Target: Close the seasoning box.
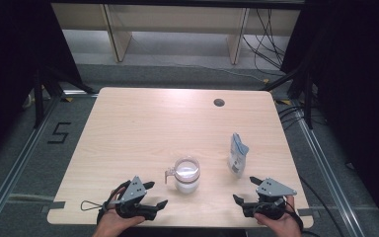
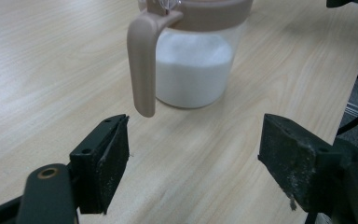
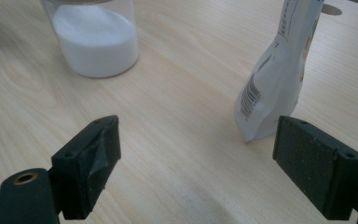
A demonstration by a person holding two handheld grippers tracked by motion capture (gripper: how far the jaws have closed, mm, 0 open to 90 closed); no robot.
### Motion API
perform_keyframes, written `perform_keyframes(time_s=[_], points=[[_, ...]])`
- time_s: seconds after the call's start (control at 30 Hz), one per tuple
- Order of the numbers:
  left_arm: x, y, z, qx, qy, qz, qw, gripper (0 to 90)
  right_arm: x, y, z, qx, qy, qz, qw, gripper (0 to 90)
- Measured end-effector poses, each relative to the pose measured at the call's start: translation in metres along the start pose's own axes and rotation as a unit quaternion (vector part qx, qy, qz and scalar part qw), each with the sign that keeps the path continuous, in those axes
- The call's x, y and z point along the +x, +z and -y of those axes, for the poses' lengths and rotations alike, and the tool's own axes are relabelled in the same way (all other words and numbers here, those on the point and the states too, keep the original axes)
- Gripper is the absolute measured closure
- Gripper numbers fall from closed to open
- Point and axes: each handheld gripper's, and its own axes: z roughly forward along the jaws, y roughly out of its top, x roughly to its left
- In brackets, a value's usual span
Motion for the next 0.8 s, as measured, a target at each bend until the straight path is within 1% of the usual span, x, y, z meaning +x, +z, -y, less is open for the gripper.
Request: perform_keyframes(time_s=[0.1,0.13,0.17,0.2,0.3,0.33,0.37,0.4,0.43,0.47,0.5,0.53,0.57,0.6,0.7,0.77,0.8], points=[[0.000,-0.001,0.002,0.002,-0.001,0.003,1.0000,24.1,0.001,0.000,0.000,-0.001,-0.001,-0.005,1.0000,16.0],[0.001,-0.002,0.002,0.004,0.001,0.002,1.0000,24.1,0.003,-0.001,0.001,0.000,0.011,-0.002,0.9999,16.0],[0.002,-0.003,0.003,0.008,0.007,-0.002,0.9999,24.1,0.004,-0.001,0.001,-0.002,0.007,-0.002,1.0000,16.0],[0.000,-0.004,0.003,0.009,-0.004,-0.003,0.9999,24.1,0.003,-0.001,0.002,0.002,0.004,-0.005,1.0000,16.0],[0.000,-0.003,0.005,0.005,-0.003,-0.002,1.0000,24.3,0.004,-0.002,0.002,0.002,-0.001,-0.003,1.0000,16.0],[-0.001,-0.003,0.006,0.008,-0.007,0.004,0.9999,24.3,0.006,-0.002,0.003,0.005,0.004,-0.005,1.0000,16.0],[-0.001,-0.002,0.007,0.021,0.000,-0.004,0.9998,24.2,0.007,-0.003,0.004,0.007,0.006,-0.005,0.9999,15.9],[-0.002,-0.002,0.008,0.020,0.001,-0.002,0.9998,24.3,0.006,-0.002,0.004,0.004,0.000,-0.005,1.0000,16.0],[-0.003,-0.001,0.008,0.018,-0.003,-0.001,0.9998,24.3,0.007,-0.002,0.004,0.006,0.000,-0.011,0.9999,16.0],[-0.003,0.000,0.008,0.019,-0.010,0.003,0.9998,24.3,0.008,-0.003,0.005,0.011,0.009,-0.011,0.9998,16.0],[-0.003,0.000,0.008,0.019,-0.010,0.003,0.9998,24.2,0.008,-0.003,0.005,0.011,0.009,-0.011,0.9998,16.0],[-0.003,0.000,0.008,0.016,0.001,0.000,0.9999,23.9,0.009,-0.003,0.005,0.012,0.002,-0.012,0.9999,16.0],[-0.003,0.000,0.008,0.018,0.001,0.002,0.9998,23.9,0.009,-0.003,0.005,0.012,0.002,-0.012,0.9999,16.0],[-0.004,0.001,0.009,0.017,-0.008,0.004,0.9998,23.3,0.010,-0.003,0.006,0.014,-0.001,-0.016,0.9998,16.0],[-0.003,0.001,0.009,0.022,-0.004,0.002,0.9998,22.9,0.012,-0.003,0.007,0.018,0.004,-0.020,0.9996,16.0],[-0.003,0.002,0.009,0.021,-0.001,0.001,0.9998,22.9,0.012,-0.003,0.008,0.019,0.001,-0.024,0.9995,16.0],[-0.003,0.003,0.009,0.021,0.000,0.005,0.9998,22.9,0.013,-0.003,0.008,0.020,-0.003,-0.022,0.9995,16.0]])
